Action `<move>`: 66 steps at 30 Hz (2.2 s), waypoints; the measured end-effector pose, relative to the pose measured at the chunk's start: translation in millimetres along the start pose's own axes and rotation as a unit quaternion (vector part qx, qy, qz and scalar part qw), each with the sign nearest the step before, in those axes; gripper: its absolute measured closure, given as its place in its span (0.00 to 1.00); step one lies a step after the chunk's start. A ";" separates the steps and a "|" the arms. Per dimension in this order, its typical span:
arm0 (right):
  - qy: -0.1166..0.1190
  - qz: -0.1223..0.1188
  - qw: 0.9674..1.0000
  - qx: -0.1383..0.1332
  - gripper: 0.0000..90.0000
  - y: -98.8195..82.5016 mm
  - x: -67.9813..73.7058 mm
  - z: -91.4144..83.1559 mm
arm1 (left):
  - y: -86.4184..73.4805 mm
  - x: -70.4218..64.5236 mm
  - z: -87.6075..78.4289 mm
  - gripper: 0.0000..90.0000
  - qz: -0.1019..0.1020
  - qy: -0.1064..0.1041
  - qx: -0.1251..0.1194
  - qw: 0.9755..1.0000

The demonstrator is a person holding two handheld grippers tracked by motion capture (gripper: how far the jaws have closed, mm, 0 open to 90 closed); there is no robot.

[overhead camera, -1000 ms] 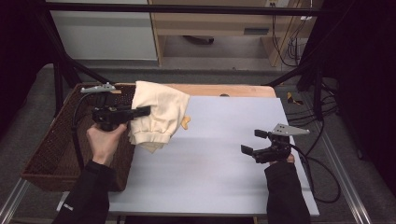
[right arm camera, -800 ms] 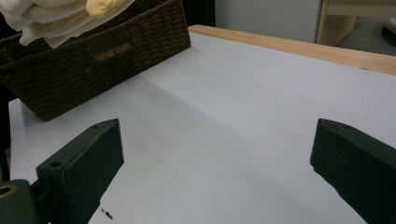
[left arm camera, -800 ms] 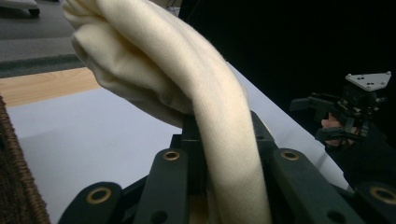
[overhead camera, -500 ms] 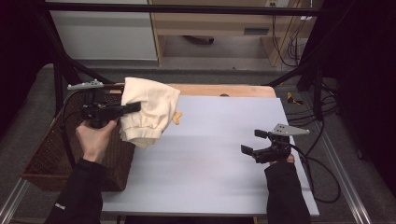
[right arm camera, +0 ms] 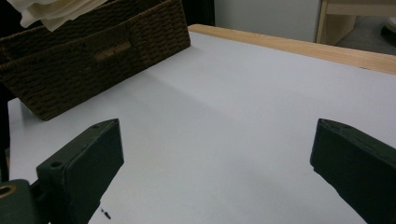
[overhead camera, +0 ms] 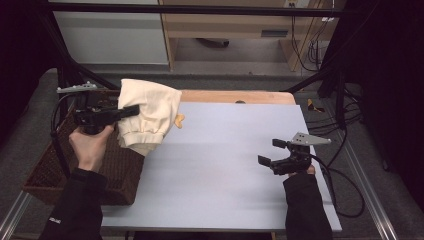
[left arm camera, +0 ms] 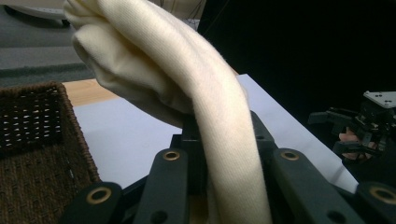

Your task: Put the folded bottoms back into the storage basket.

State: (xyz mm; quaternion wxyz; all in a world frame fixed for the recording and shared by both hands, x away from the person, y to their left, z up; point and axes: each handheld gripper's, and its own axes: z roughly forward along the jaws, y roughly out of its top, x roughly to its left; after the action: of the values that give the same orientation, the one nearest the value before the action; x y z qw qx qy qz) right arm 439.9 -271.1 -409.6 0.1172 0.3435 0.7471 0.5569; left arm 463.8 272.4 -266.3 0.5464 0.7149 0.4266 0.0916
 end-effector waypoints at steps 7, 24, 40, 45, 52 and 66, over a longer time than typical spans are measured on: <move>0.000 -0.001 1.000 0.000 0.03 -0.1 -0.1 0.2 | 2.5 4.2 -6.8 0.82 0.002 0.008 -0.003 1.000; -0.001 -0.001 1.000 0.000 0.03 0.0 -0.1 0.0 | 0.3 23.8 -23.4 0.82 -0.009 0.033 -0.011 0.999; 0.000 0.000 1.000 0.000 0.03 -0.2 -0.2 0.2 | -6.7 39.8 -37.9 0.82 -0.018 0.054 -0.013 0.998; -0.001 -0.002 1.000 0.001 0.03 -0.4 -0.5 0.5 | -11.1 47.3 -42.1 0.82 -0.025 0.063 -0.013 0.998; -0.001 -0.001 1.000 0.001 0.03 -0.3 -0.4 0.6 | -15.1 54.3 -47.4 0.82 -0.027 0.072 -0.012 0.997; -0.001 -0.001 1.000 0.001 0.03 -0.3 -0.4 0.4 | -21.7 67.6 -57.1 0.82 -0.032 0.088 -0.009 0.996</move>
State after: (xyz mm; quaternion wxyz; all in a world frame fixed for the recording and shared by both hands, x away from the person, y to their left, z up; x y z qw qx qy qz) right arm 440.3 -271.0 -410.1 0.1183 0.3433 0.7479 0.5557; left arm 460.5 361.4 -285.7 0.5153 0.6851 0.4954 0.1403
